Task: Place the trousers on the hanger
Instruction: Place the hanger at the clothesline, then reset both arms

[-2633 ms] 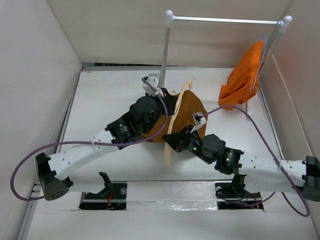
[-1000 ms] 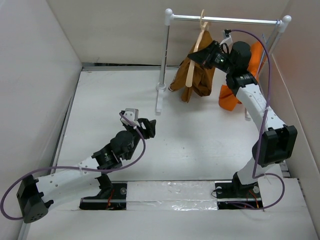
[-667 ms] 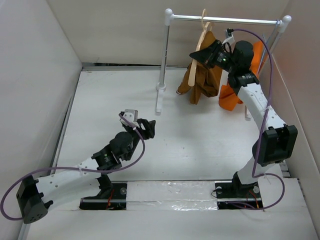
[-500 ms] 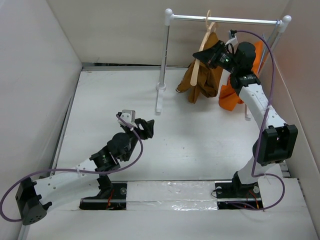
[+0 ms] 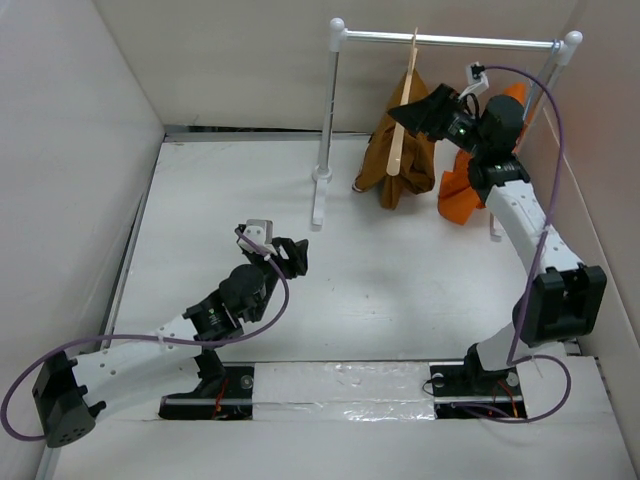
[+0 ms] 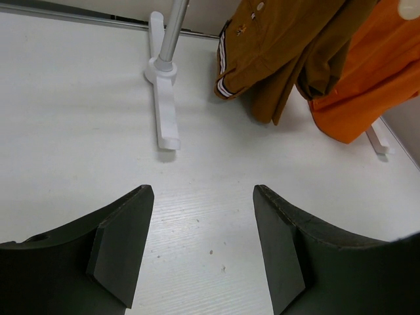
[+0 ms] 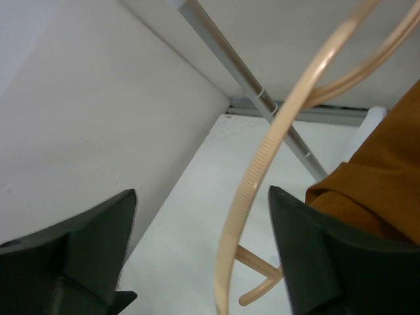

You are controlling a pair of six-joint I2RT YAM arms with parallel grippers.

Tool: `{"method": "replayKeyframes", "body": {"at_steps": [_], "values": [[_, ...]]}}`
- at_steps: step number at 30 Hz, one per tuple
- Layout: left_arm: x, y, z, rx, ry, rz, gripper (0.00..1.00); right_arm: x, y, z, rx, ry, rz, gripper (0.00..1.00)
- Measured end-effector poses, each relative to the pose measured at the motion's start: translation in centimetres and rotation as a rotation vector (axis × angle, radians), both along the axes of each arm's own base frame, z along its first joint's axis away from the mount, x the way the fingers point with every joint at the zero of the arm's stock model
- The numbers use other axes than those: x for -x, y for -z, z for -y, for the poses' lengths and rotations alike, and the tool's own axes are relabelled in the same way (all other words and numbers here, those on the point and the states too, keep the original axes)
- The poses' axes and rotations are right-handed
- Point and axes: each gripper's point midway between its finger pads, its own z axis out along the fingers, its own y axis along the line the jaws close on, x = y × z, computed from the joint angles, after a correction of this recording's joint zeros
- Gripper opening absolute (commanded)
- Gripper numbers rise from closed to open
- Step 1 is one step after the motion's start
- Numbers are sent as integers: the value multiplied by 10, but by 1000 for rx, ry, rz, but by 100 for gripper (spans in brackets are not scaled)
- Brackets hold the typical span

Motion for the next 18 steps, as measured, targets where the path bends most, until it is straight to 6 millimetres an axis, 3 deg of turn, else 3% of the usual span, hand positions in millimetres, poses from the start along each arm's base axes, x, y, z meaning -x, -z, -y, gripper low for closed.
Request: {"method": "replayKeyframes", "body": {"at_steps": [3, 7, 10, 14, 18], "values": [[-1, 2, -2, 2, -16, -3, 60, 15, -23, 13, 62, 63, 88, 100], [-3, 8, -4, -4, -36, -13, 59, 51, -63, 31, 117, 136, 226, 100], [-3, 12, -5, -2, -43, -13, 58, 88, -70, 42, 152, 184, 299, 100], [-2, 18, -6, -2, -43, -21, 58, 139, -51, 51, 202, 208, 348, 100], [-1, 16, -6, 31, -42, -21, 58, 192, 0, 44, 240, 157, 345, 100]]}}
